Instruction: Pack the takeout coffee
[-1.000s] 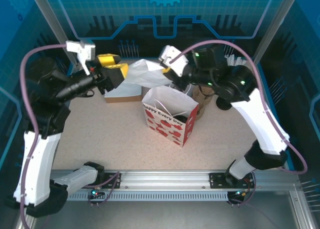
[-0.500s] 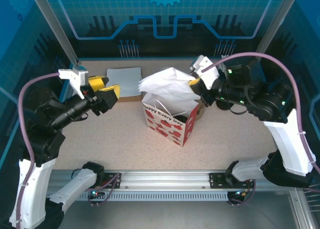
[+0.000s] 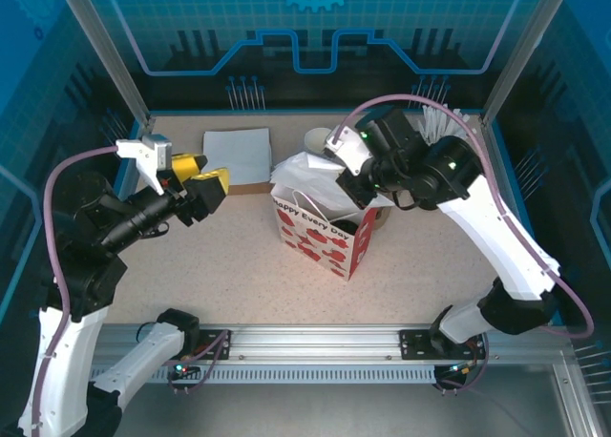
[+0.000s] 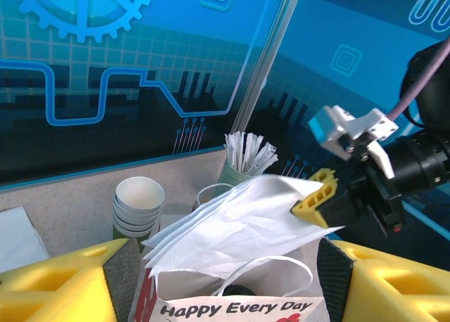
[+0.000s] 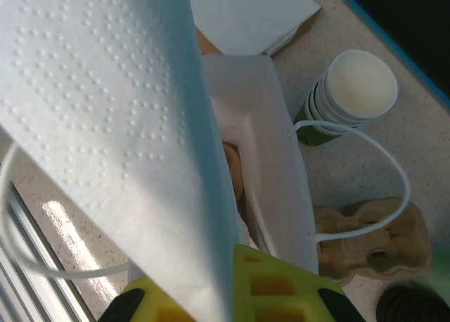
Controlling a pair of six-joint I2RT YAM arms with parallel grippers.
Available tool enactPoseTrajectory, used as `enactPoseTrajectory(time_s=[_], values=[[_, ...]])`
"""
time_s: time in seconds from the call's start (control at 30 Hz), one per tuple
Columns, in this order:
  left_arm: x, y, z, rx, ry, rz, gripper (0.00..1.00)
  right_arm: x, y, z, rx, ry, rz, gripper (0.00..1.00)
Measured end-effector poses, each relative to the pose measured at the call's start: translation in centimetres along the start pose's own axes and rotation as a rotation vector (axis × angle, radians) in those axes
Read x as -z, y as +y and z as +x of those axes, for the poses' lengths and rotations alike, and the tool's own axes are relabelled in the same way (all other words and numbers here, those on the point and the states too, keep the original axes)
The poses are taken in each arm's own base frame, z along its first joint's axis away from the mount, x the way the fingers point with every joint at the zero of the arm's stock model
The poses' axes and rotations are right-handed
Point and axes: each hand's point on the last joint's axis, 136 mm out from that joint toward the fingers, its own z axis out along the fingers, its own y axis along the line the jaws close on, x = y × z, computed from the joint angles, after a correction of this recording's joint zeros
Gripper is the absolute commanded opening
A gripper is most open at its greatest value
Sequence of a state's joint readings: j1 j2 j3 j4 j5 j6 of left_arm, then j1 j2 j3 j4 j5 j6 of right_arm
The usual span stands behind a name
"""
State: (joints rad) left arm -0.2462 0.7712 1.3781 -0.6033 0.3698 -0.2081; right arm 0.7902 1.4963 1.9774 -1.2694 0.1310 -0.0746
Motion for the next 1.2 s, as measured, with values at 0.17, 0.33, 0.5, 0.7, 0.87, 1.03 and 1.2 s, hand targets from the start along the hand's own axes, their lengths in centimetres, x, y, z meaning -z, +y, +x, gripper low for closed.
enactPoseTrajectory(time_s=[0.17, 0.33, 0.5, 0.7, 0.87, 1.03, 1.2], values=[[-0.3, 0.3, 0.5, 0.008, 0.013, -0.004, 0.7, -3.6, 0.7, 1.5, 0.035, 0.14, -0.028, 0.0], [-0.3, 0.3, 0.5, 0.008, 0.014, -0.004, 0.7, -6.6, 1.7, 2.5, 0.069, 0.235, -0.064, 0.0], [-0.5, 0.5, 0.9, 0.012, 0.022, -0.007, 0.71, -9.4, 2.2, 3.2, 0.086, 0.302, -0.094, 0.0], [-0.5, 0.5, 0.9, 0.012, 0.022, -0.007, 0.71, -11.8, 3.2, 3.8, 0.086, 0.349, -0.146, 0.0], [-0.8, 0.8, 1.4, 0.019, 0.033, -0.01, 0.71, -13.1, 3.8, 4.7, 0.072, 0.379, -0.185, 0.0], [-0.8, 0.9, 1.5, 0.021, 0.035, -0.01, 0.71, -14.1, 3.6, 5.3, 0.042, 0.401, -0.21, 0.14], [-0.8, 0.9, 1.4, 0.02, 0.034, -0.01, 0.71, -13.8, 3.3, 5.0, 0.005, 0.385, -0.232, 0.37]])
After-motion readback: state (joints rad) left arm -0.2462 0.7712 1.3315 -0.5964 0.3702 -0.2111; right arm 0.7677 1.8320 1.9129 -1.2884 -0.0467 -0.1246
